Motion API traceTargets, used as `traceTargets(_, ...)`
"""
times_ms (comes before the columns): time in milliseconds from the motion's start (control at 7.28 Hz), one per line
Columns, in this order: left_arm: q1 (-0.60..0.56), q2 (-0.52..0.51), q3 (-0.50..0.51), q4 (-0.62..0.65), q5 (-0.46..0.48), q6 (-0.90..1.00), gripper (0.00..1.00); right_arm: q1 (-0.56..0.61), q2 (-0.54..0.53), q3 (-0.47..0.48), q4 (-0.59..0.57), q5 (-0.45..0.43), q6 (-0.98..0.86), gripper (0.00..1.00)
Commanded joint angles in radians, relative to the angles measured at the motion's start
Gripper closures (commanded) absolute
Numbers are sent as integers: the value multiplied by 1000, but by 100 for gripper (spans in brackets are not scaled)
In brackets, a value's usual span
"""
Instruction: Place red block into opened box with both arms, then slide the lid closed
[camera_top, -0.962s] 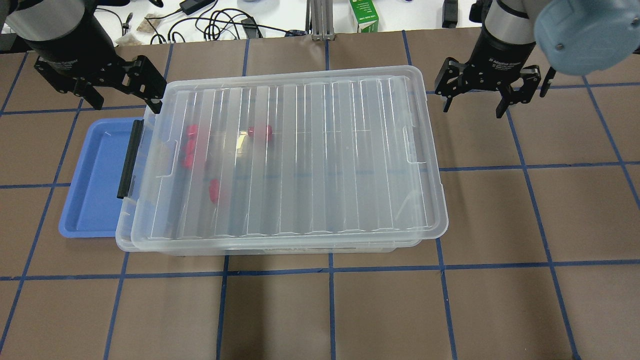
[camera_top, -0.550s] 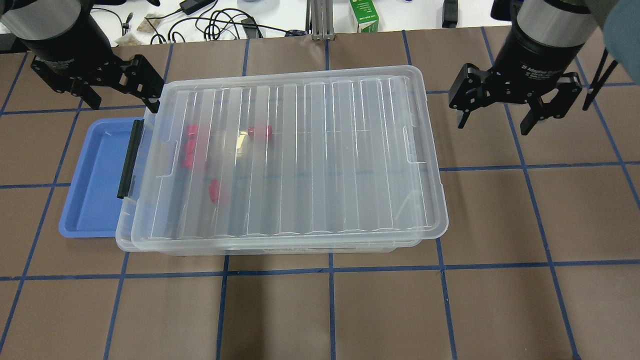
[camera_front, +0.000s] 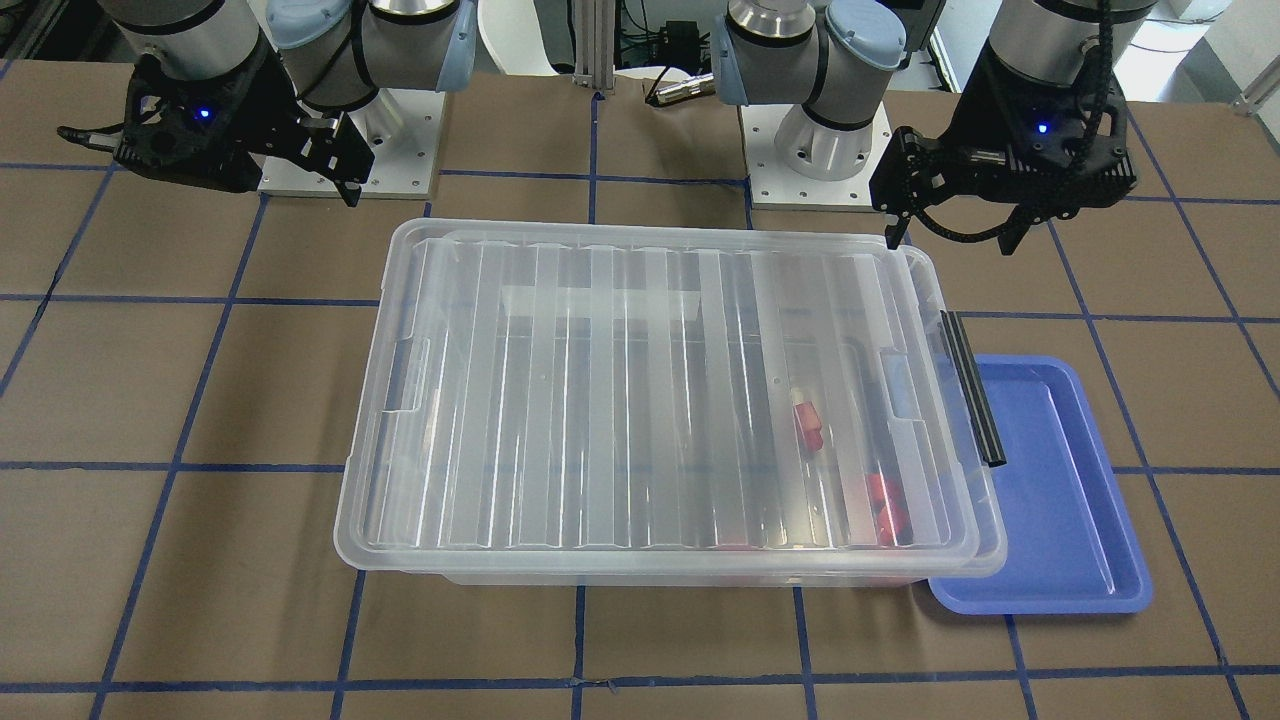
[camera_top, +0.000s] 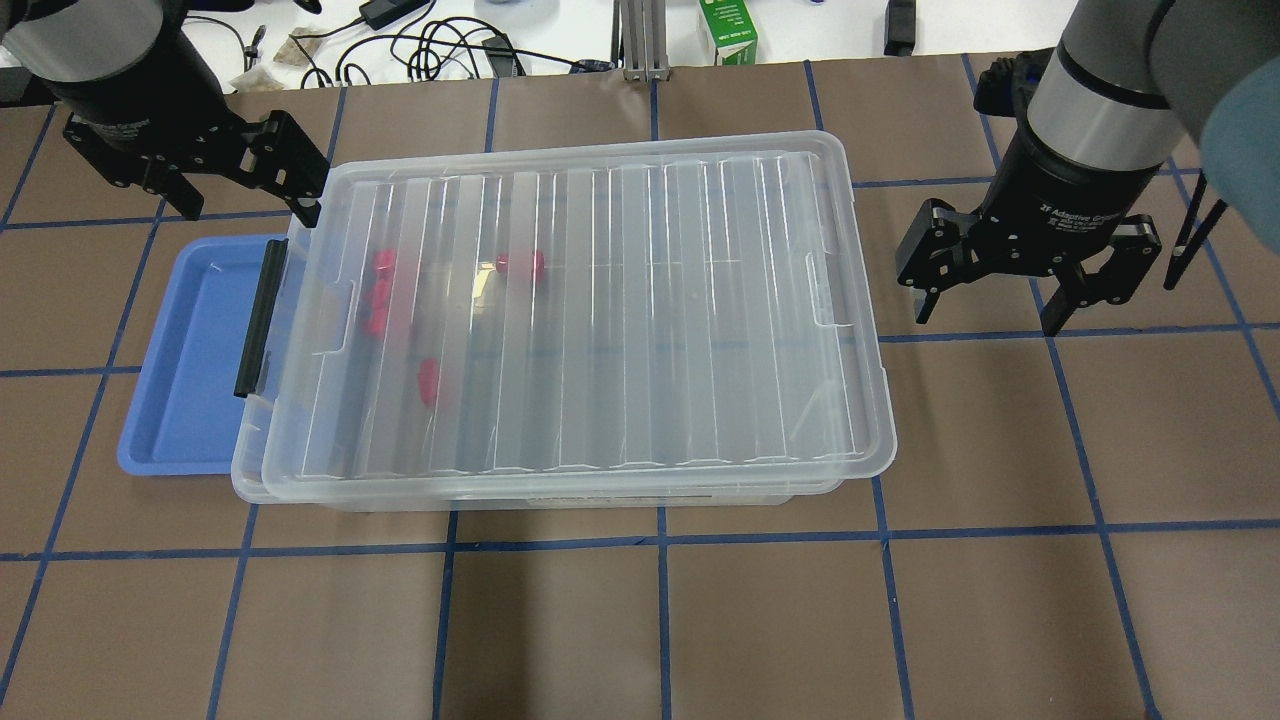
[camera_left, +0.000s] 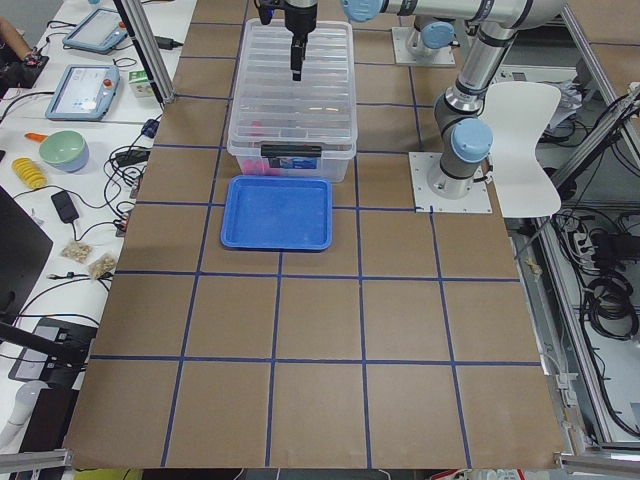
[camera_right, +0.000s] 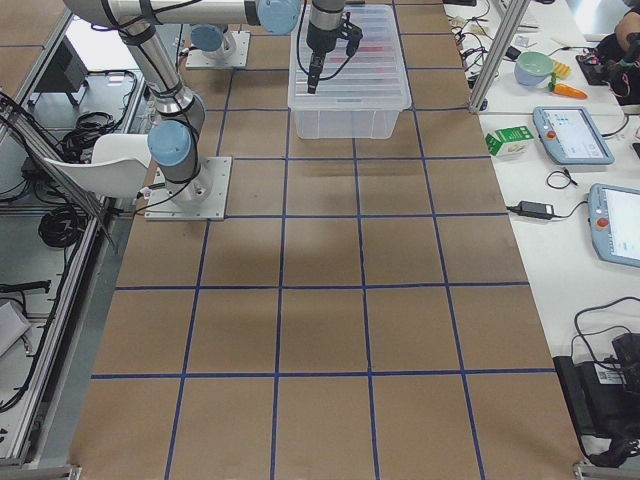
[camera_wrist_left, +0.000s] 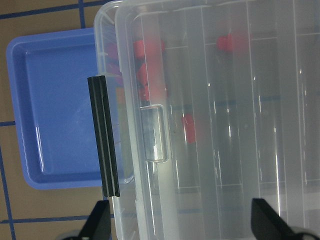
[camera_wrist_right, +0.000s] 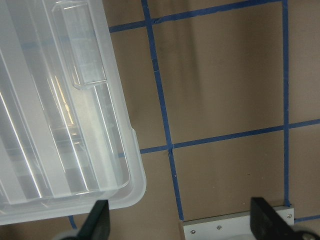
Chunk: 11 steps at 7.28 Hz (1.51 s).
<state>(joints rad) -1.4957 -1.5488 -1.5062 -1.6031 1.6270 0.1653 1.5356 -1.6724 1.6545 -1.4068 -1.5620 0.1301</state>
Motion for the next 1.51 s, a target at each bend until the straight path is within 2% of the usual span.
traceTargets(0,-8,-10,0,0,-9,-1,0,0,2,-5,-4,2,-1,0)
traceTargets(275,-11,-22,-2,0,-16,0,0,-2,7,-2,-38,3,0,0)
traceTargets(1374,-9,-22,-2,0,-12,0,0,-2,5,-12,-44,-7,16,0)
